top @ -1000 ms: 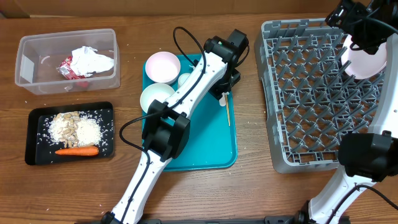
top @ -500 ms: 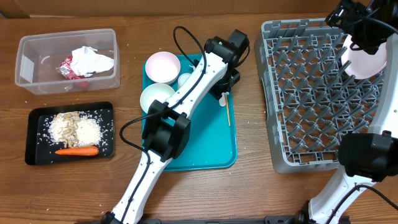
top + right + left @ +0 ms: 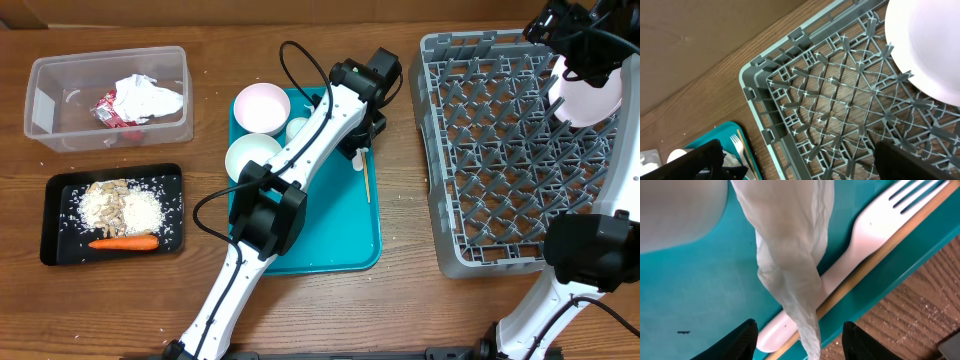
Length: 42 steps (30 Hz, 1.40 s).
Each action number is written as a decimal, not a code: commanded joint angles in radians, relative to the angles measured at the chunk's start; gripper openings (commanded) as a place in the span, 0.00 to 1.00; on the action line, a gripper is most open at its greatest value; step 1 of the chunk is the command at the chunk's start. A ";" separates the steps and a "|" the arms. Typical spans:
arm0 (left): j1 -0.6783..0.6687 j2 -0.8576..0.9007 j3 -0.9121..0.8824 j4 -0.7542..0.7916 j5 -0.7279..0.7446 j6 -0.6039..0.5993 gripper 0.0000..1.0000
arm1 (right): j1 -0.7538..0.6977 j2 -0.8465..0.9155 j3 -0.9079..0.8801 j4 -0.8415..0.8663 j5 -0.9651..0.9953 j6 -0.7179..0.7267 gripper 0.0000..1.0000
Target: Sort waste into correct bins and load items into the dishwasher rack
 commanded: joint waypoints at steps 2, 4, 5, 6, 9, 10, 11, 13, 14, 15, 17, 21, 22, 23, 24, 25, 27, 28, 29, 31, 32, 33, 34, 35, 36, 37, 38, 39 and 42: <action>-0.006 0.024 -0.011 -0.007 -0.037 0.015 0.56 | -0.002 0.002 0.005 0.004 0.004 0.002 1.00; -0.010 0.024 -0.012 -0.006 -0.037 0.015 0.57 | -0.002 0.002 0.005 0.004 0.004 0.002 1.00; -0.012 0.024 -0.014 -0.003 -0.037 0.015 0.57 | -0.002 0.002 0.005 0.004 0.004 0.002 1.00; -0.013 0.024 -0.016 -0.002 -0.037 0.015 0.57 | -0.002 0.002 0.005 0.004 0.004 0.002 1.00; -0.016 0.024 -0.021 -0.006 -0.018 0.015 0.57 | -0.002 0.002 0.005 0.004 0.004 0.002 1.00; -0.016 0.024 -0.022 -0.003 -0.020 0.015 0.57 | -0.002 0.002 0.005 0.004 0.004 0.002 1.00; -0.015 0.024 -0.023 -0.002 -0.023 0.014 0.57 | -0.002 0.002 0.005 0.004 0.004 0.002 1.00; -0.011 0.024 -0.023 -0.002 -0.026 0.015 0.57 | -0.002 0.002 0.005 0.004 0.004 0.002 1.00; -0.010 0.024 -0.023 -0.003 -0.025 0.015 0.57 | -0.002 0.002 0.005 0.004 0.004 0.002 1.00; -0.010 0.024 -0.023 -0.003 -0.025 0.015 0.57 | -0.002 0.002 0.005 0.004 0.004 0.002 1.00; -0.011 0.024 -0.023 -0.003 -0.025 0.016 0.57 | -0.002 0.002 0.005 0.004 0.004 0.002 1.00; -0.017 0.024 -0.023 -0.014 -0.026 0.016 0.56 | -0.002 0.002 0.005 0.004 0.004 0.002 1.00; -0.019 0.024 -0.023 -0.014 -0.029 0.016 0.57 | -0.002 0.002 0.005 0.004 0.004 0.002 1.00; -0.022 0.024 -0.023 -0.014 -0.036 0.015 0.57 | -0.002 0.002 0.005 0.004 0.004 0.002 1.00; -0.023 0.024 -0.023 -0.012 -0.043 0.015 0.57 | -0.002 0.002 0.005 0.004 0.004 0.002 1.00; -0.023 0.024 -0.023 -0.006 -0.047 0.016 0.56 | -0.002 0.002 0.005 0.004 0.004 0.002 1.00; -0.023 0.024 -0.023 -0.003 -0.042 0.015 0.50 | -0.002 0.002 0.005 0.004 0.004 0.002 1.00; -0.023 0.024 -0.023 -0.003 -0.041 0.015 0.47 | -0.002 0.002 0.005 0.004 0.004 0.002 1.00; -0.023 0.024 -0.023 -0.004 -0.041 0.016 0.45 | -0.002 0.002 0.005 0.004 0.004 0.002 1.00; -0.023 0.024 -0.023 -0.004 -0.042 0.019 0.40 | -0.002 0.002 0.005 0.004 0.004 0.002 1.00; -0.023 0.024 -0.023 -0.004 -0.041 0.019 0.38 | -0.002 0.002 0.005 0.004 0.004 0.002 1.00; -0.023 0.024 -0.023 -0.004 -0.041 0.019 0.35 | -0.002 0.002 0.005 0.004 0.004 0.002 1.00; -0.023 0.024 -0.023 -0.005 -0.041 0.019 0.33 | -0.002 0.002 0.005 0.004 0.004 0.002 1.00; -0.023 0.024 -0.023 -0.004 -0.041 0.019 0.31 | -0.002 0.002 0.005 0.004 0.004 0.002 1.00; -0.023 0.024 -0.023 -0.004 -0.041 0.019 0.29 | -0.002 0.002 0.005 0.004 0.004 0.002 1.00; -0.023 0.024 -0.023 -0.004 -0.041 0.019 0.27 | -0.002 0.002 0.005 0.004 0.004 0.002 1.00; -0.023 0.024 -0.023 -0.004 -0.041 0.019 0.24 | -0.002 0.002 0.005 0.004 0.004 0.002 1.00; -0.023 0.024 -0.023 -0.004 -0.041 0.019 0.22 | -0.002 0.002 0.005 0.004 0.004 0.002 1.00; -0.023 0.024 -0.023 -0.004 -0.042 0.019 0.11 | -0.002 0.002 0.005 0.004 0.004 0.002 1.00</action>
